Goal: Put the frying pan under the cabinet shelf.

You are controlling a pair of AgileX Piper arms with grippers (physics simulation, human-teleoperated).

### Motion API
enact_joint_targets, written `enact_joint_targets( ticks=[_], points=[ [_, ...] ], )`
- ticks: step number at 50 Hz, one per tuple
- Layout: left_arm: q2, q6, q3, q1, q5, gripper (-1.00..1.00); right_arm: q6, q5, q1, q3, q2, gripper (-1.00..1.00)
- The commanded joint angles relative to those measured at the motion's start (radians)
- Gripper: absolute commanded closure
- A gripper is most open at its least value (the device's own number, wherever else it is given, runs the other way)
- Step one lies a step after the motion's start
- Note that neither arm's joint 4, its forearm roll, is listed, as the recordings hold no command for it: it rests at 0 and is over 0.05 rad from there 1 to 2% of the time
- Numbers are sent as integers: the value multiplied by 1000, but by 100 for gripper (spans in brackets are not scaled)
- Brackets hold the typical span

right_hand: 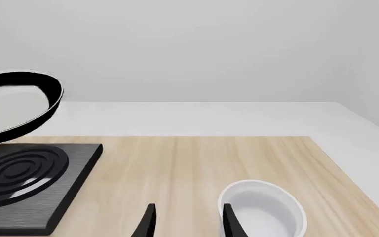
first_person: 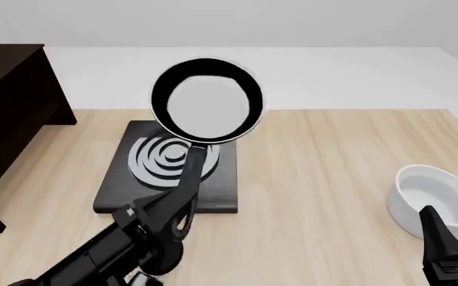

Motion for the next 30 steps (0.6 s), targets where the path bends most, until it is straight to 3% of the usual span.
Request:
enact_joint_targets(
  ticks=[1, 16, 20, 27, 30],
  points=[
    [-201, -122, 136, 109, -22, 100, 0, 0, 0, 0, 0, -100],
    [-305, -176, 165, 223, -4, 100, 0, 0, 0, 0, 0, -100],
    [-452, -230, 165, 259, 169, 100, 0, 0, 0, 0, 0, -100],
    [-618, -332, 165, 301, 342, 100, 0, 0, 0, 0, 0, -100],
    [-672, -336, 165, 314, 394, 100, 0, 0, 0, 0, 0, -100]
  ],
)
